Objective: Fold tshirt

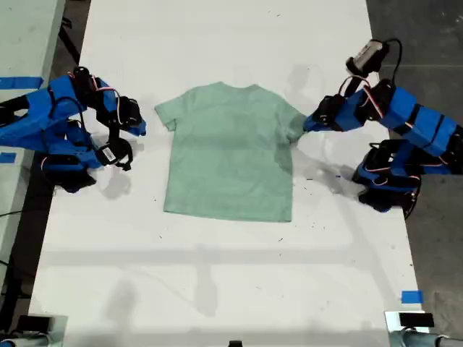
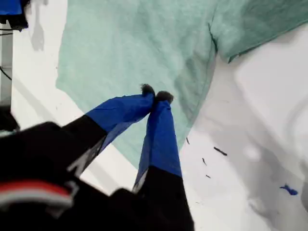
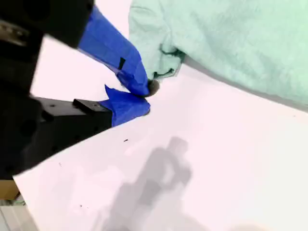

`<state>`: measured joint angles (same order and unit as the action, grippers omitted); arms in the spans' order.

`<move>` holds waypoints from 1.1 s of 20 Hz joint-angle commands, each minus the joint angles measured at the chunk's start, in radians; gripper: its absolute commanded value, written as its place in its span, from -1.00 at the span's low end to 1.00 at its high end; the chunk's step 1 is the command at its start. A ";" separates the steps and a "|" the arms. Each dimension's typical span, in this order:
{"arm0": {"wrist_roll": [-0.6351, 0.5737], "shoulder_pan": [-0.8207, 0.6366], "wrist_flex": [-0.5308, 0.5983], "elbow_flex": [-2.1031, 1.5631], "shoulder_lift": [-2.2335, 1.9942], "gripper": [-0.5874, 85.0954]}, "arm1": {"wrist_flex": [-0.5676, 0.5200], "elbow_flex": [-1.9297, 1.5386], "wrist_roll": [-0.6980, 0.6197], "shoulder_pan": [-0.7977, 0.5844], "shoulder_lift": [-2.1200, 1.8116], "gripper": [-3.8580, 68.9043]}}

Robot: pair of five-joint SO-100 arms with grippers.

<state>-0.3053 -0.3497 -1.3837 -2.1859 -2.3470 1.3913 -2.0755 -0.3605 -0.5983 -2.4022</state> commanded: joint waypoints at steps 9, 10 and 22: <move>-0.261 -0.316 -0.239 0.525 0.451 -0.99 | 0.184 0.514 -0.353 -0.295 0.434 -0.87; -0.268 -0.325 -0.239 0.561 0.485 -0.99 | 0.190 0.534 -0.371 -0.313 0.451 -0.87; -0.336 -0.374 -0.262 0.741 0.640 -0.99 | 0.123 0.495 -0.532 -0.420 0.569 -0.24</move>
<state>-0.6305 -0.7118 -1.6383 -1.5018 -1.7027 1.5723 -1.5447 -0.8682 -1.0002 -1.8270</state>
